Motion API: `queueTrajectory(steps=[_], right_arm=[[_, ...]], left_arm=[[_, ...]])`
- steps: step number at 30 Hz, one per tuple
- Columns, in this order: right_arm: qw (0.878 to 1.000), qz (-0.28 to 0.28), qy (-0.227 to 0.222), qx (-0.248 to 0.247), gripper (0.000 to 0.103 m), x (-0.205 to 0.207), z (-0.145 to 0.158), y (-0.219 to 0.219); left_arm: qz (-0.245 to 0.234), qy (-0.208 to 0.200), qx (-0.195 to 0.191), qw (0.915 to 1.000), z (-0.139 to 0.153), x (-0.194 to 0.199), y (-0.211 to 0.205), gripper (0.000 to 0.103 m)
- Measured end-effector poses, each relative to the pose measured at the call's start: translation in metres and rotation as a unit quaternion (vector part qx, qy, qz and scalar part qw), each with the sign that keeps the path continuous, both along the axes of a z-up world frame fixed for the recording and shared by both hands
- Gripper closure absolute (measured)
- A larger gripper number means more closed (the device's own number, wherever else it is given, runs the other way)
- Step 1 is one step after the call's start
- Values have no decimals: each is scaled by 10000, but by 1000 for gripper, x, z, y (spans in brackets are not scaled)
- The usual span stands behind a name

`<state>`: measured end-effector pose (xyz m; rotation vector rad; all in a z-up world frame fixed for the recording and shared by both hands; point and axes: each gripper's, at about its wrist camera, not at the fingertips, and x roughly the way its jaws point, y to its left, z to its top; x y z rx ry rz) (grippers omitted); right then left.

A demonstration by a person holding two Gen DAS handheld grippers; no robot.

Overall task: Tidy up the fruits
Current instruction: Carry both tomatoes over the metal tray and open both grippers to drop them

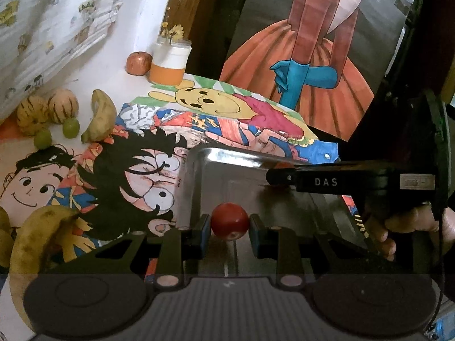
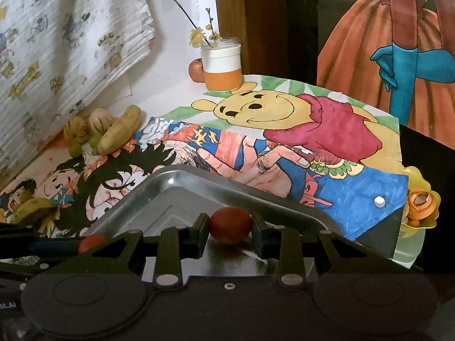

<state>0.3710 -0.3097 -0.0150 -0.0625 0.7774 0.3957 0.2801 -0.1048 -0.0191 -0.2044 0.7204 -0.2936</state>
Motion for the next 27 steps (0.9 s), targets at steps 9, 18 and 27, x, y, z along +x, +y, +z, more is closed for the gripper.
queueTrajectory(steps=[9,18,27], right_arm=[[10000,-6,-59,32,65,-6,8,0],[9990,9,-396,188,38,-36,38,-10],[9964,122,-755,354,13,-87,67,-13]], left_arm=[[12,200,-97,9998,-6,2,2,71],[202,117,-362,9991,13,-13,12,50],[702,-211,-481,9962,46,-53,28,17]])
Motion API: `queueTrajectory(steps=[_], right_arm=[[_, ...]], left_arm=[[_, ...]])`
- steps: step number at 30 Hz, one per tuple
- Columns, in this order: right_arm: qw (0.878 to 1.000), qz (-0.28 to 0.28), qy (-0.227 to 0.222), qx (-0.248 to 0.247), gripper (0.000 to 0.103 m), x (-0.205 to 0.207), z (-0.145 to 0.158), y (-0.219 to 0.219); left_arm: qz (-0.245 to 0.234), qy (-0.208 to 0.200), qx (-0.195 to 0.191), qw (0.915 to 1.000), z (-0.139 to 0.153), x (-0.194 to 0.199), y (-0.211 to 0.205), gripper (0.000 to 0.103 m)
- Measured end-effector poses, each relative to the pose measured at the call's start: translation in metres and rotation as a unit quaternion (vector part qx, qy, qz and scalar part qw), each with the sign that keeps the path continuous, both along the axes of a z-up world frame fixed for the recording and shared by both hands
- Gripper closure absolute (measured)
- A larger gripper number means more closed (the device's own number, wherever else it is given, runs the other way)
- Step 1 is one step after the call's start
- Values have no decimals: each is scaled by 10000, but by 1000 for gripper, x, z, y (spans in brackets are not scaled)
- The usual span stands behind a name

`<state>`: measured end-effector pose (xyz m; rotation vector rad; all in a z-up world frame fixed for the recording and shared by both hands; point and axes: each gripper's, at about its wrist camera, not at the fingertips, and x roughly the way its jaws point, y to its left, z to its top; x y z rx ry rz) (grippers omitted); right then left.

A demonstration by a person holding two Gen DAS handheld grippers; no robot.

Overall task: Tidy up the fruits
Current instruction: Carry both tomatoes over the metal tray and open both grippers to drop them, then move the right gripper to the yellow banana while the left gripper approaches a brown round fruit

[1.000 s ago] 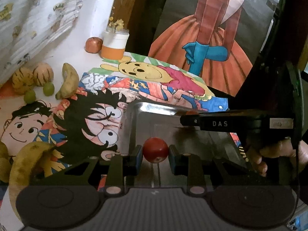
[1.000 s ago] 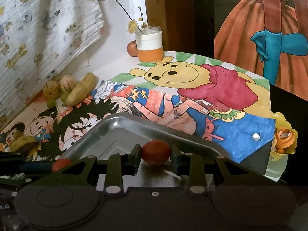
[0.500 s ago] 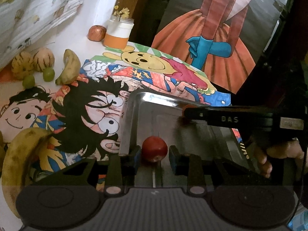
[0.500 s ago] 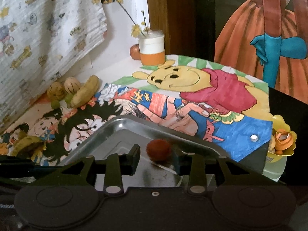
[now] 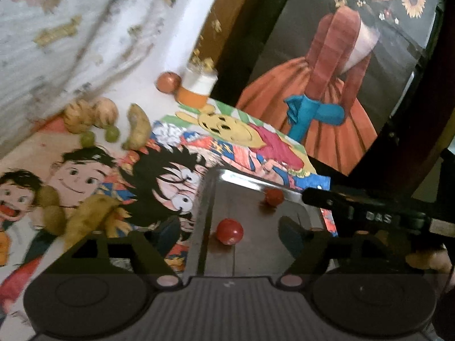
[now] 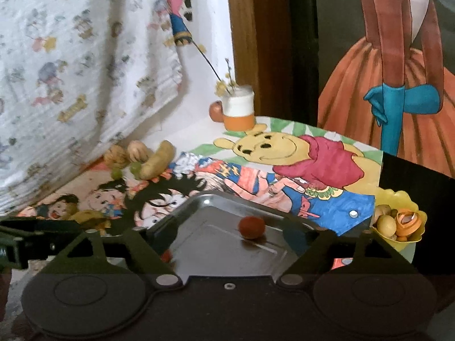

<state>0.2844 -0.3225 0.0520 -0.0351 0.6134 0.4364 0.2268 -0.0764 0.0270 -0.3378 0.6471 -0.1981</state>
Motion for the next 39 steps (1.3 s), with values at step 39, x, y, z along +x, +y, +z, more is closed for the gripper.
queueTrajectory(steps=[39], right_arm=[[9900,-599,1275,43,1,-203,-34,37]], left_arm=[[727,471,512,9949,-11,-162,87,0]])
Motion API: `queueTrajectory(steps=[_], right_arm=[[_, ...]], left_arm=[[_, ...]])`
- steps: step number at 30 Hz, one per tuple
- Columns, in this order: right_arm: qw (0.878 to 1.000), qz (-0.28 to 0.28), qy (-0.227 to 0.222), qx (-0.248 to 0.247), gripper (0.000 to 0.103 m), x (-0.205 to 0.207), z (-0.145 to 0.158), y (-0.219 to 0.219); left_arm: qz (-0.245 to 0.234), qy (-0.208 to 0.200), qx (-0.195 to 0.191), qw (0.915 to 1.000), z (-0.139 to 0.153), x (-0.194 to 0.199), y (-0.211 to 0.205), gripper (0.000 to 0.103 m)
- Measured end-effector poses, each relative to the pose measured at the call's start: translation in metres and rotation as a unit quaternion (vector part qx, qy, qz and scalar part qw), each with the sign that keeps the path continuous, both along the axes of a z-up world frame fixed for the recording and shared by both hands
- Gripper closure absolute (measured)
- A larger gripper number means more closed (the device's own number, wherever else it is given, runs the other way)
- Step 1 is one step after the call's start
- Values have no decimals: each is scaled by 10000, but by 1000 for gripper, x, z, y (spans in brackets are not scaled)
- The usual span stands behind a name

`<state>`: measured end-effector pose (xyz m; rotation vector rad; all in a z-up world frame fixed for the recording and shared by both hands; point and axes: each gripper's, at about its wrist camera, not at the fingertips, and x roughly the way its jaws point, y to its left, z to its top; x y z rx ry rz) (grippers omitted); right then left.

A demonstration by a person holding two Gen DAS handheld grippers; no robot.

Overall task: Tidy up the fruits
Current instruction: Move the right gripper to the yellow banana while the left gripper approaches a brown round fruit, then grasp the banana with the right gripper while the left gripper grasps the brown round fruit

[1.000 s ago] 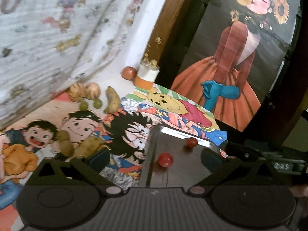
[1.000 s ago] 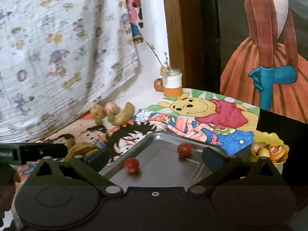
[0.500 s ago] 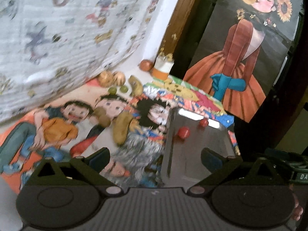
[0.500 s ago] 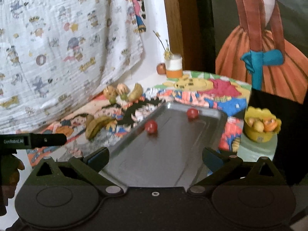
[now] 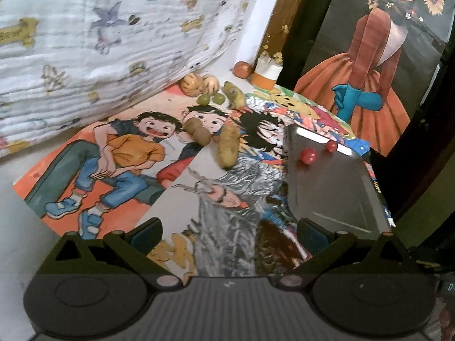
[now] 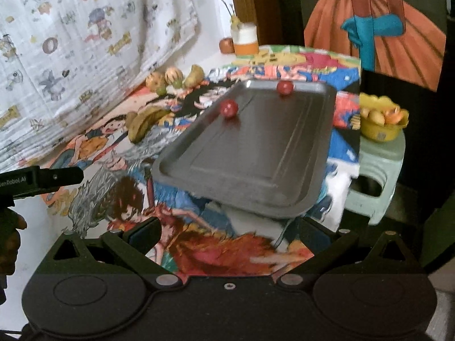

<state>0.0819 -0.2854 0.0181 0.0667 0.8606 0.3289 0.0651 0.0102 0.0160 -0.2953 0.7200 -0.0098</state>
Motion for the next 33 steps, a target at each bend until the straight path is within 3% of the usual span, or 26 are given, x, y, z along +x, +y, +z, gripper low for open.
queueTrajectory(steps=[8,16,22,27,33], right_arm=[[9993,295,139,-159,1,7,-1,24],[9940,980,-199,-449,1,24,11,62],[9868,1455,-463,-544,1,53,20,95],[9810,1752,-606,-580,1,88,24,128],[9830,1703,-494,-468,2,124,9,162]], left_arm=[[196,163,23,9997,-6,1,20,0],[402,179,194,9988,-2,19,55,0],[320,145,196,9992,7,55,78,0],[182,182,-66,9996,7,96,92,0],[87,267,-530,9982,-4,145,99,0]])
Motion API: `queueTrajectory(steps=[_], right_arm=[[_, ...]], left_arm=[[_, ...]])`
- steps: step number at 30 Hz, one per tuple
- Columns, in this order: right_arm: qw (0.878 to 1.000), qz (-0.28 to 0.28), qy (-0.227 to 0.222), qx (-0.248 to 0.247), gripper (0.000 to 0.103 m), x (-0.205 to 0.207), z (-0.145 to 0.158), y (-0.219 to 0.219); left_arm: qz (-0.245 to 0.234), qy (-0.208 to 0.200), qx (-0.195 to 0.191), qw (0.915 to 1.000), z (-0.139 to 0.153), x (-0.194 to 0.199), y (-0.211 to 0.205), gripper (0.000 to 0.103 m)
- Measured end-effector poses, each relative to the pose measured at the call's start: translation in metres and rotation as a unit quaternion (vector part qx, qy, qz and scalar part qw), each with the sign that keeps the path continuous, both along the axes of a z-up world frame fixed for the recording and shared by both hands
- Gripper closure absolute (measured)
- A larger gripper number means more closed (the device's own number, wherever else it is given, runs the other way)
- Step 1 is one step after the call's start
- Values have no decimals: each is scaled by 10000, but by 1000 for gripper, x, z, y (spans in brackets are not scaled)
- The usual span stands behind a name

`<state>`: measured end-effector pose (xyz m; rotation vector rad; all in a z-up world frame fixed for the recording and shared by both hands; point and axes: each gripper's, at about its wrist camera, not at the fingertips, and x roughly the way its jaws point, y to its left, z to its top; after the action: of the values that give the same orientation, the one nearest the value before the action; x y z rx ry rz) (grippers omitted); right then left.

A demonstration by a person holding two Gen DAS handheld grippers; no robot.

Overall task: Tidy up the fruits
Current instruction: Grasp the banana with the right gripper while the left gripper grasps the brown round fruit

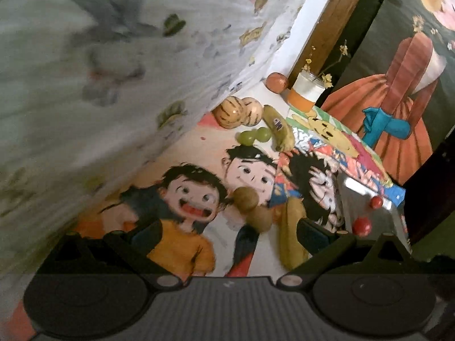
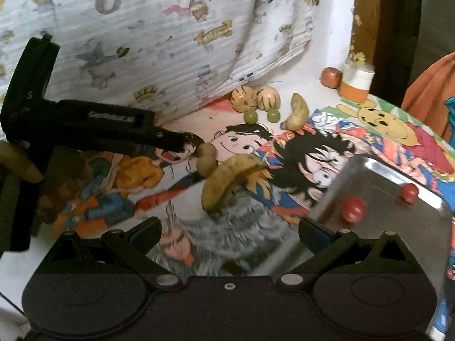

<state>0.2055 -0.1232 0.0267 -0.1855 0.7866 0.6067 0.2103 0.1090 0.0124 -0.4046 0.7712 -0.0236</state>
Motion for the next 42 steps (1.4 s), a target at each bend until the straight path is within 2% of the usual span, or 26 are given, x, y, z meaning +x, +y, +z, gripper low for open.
queueTrajectory(steps=[3,10,13,17,19,22,30,32,36,42], right_arm=[[9999,-67,62,43,7,12,-9,14],[9993,-339,118,144,17,34,-28,37],[9989,-442,99,134,23,40,-34,44],[9986,-523,66,64,32,46,-40,50],[9985,-543,63,30,36,46,-43,52],[9984,-563,-16,-24,40,47,-45,53],[9988,-486,-79,5,60,48,-45,52],[9988,-476,-70,3,61,48,-44,51],[9990,-447,-7,-40,67,46,-41,47],[9981,-431,-155,-415,66,47,-42,56]], left_arm=[[-30,53,-286,9996,-8,19,3,1],[-11,171,-864,9961,-22,45,10,16],[-29,191,-982,9950,-26,51,9,24],[-46,300,-1093,9936,-31,59,9,42],[-36,346,-1151,9927,-33,61,9,45],[-41,384,-1202,9920,-35,64,9,50],[-4,466,-1206,9916,-39,71,7,71],[33,477,-1224,9913,-40,72,8,74],[30,462,-1242,9912,-41,71,10,75],[62,452,-1068,9932,-38,71,13,75]])
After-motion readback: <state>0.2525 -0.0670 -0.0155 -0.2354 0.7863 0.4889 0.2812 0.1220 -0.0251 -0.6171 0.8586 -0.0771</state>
